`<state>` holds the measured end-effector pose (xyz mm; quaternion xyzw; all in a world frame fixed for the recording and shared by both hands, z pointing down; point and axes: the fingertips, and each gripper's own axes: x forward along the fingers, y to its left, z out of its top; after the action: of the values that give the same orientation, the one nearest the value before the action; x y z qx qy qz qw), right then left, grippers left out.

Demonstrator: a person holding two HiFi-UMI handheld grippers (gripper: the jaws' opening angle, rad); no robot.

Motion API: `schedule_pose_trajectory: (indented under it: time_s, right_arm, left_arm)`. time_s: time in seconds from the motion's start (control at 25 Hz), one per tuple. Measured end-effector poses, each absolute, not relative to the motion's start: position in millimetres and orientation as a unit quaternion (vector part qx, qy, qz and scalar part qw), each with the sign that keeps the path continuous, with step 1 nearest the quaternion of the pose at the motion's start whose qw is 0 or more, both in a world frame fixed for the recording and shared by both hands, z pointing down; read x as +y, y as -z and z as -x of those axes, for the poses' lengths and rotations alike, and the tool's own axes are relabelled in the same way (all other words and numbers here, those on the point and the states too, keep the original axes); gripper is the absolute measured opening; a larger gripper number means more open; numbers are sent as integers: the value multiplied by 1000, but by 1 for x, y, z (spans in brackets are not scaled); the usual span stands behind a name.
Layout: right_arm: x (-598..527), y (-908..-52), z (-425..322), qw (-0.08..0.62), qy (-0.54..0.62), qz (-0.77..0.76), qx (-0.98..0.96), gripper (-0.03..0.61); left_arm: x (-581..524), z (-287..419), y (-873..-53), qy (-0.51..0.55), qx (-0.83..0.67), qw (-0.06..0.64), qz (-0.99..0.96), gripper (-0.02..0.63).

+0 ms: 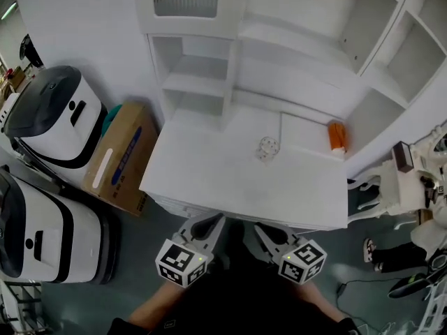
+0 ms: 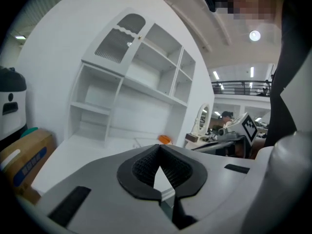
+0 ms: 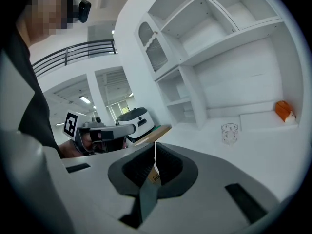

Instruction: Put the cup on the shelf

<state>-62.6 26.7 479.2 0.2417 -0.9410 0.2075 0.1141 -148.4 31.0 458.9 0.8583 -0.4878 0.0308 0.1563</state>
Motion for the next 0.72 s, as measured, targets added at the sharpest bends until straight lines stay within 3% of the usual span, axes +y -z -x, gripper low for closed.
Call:
schedule_pose_trajectory:
  time_s: [0.72]
  right_arm:
    - [-114,-509,65,137,-209,-228,-941,17]
  left_arm:
    - [-98,152,-465,-52,-491,163,-854,11]
